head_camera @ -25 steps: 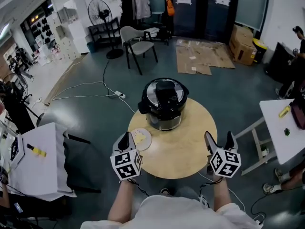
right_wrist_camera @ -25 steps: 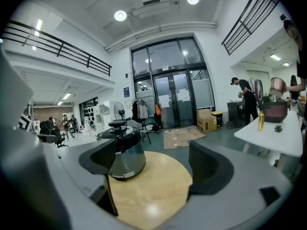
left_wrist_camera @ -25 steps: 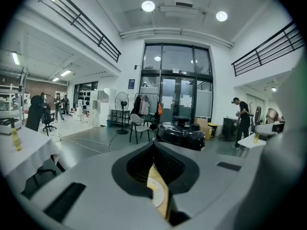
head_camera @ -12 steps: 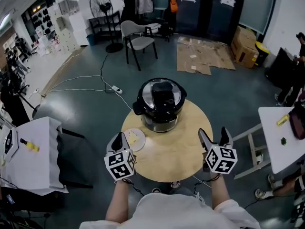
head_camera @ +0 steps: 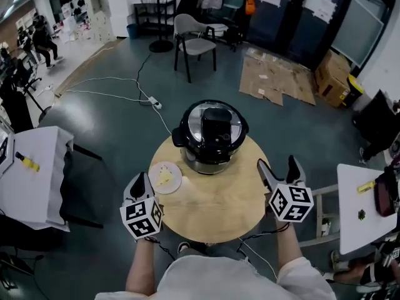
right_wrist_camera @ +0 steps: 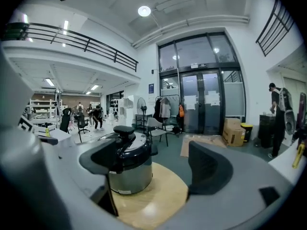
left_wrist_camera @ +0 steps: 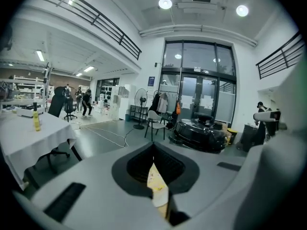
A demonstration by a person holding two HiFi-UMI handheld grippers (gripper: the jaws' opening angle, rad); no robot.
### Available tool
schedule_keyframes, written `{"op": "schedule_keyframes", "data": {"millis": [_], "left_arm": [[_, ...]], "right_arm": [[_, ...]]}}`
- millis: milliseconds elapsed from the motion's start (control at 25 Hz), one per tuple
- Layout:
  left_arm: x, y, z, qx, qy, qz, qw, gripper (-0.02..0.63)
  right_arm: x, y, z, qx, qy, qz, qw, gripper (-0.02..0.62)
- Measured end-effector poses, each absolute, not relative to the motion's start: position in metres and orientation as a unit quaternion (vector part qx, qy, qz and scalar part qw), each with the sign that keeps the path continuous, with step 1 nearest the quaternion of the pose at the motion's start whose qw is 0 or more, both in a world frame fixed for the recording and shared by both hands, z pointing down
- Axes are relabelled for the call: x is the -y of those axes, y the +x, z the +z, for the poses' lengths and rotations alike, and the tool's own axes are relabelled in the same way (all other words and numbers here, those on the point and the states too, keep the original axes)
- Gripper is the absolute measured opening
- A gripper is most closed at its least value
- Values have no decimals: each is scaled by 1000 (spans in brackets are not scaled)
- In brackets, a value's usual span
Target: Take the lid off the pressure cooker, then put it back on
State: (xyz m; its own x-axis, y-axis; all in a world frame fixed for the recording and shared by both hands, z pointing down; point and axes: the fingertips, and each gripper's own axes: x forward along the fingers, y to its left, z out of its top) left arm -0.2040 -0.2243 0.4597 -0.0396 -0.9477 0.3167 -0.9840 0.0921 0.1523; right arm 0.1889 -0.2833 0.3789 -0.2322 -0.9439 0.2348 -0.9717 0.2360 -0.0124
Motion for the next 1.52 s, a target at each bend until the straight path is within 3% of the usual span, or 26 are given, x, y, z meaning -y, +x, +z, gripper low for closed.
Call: {"op": "schedule_keyframes", "data": {"millis": [560, 1520], "left_arm": [[203, -244, 457, 775, 606, 49, 175, -5], [190, -245, 482, 819, 536, 56, 196, -5]], "right_arm": [[365, 160, 358, 849, 502, 20, 162, 469], [444, 53, 391, 931, 282, -1, 232, 453]]}}
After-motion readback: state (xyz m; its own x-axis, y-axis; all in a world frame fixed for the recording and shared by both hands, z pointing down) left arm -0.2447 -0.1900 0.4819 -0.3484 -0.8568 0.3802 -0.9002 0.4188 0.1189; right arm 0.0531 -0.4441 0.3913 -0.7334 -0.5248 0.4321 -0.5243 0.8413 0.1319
